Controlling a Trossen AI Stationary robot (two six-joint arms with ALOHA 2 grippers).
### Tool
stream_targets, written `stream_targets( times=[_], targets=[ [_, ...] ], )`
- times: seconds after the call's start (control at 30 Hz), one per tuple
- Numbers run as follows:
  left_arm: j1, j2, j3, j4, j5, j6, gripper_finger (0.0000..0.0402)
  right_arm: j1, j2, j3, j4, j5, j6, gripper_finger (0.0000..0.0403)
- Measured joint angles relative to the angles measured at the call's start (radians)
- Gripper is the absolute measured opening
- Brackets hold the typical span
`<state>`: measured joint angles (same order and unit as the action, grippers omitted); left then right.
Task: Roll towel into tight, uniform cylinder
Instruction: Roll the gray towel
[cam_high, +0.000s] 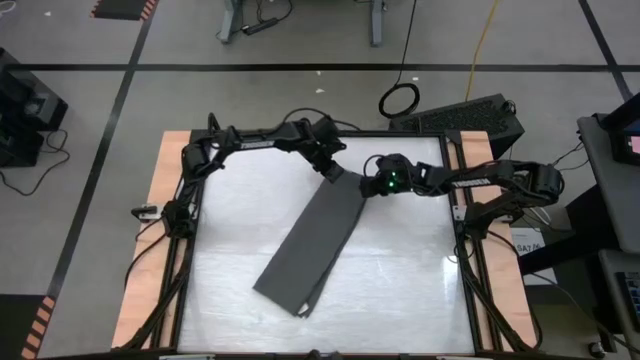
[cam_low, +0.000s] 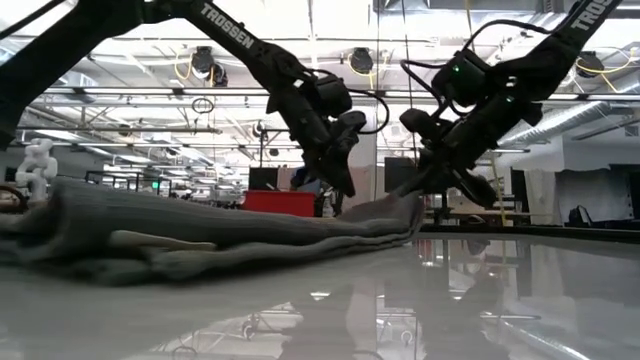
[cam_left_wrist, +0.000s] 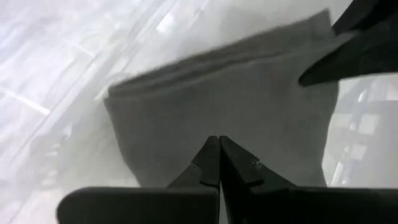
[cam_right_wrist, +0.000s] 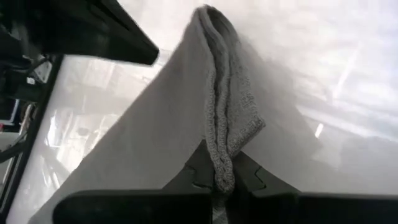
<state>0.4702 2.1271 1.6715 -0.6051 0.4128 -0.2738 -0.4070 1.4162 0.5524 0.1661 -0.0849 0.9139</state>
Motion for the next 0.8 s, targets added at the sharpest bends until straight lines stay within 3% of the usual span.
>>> stream_targets(
  times=[0.3,0.5,0.7,0.8],
  targets=[
    [0.058,-0.004,0.051,-0.036,-0.010,0.018,0.0001,-0.062,0.000,0.025,-0.020,0.005,-0.061,0.0004],
    [0.097,-0.039,0.056,-0.048,0.045,0.000,0.0000,-0.112,0.000,0.025,-0.013,0.005,-0.100,0.0004],
    [0.134,-0.079,0.056,-0.172,0.146,0.057,0.0008,-0.154,0.019,0.025,-0.001,0.003,-0.144,0.0004],
    [0.148,-0.078,0.055,-0.258,0.136,0.126,0.0027,-0.175,0.058,0.025,0.055,-0.025,-0.177,0.0004]
  ],
)
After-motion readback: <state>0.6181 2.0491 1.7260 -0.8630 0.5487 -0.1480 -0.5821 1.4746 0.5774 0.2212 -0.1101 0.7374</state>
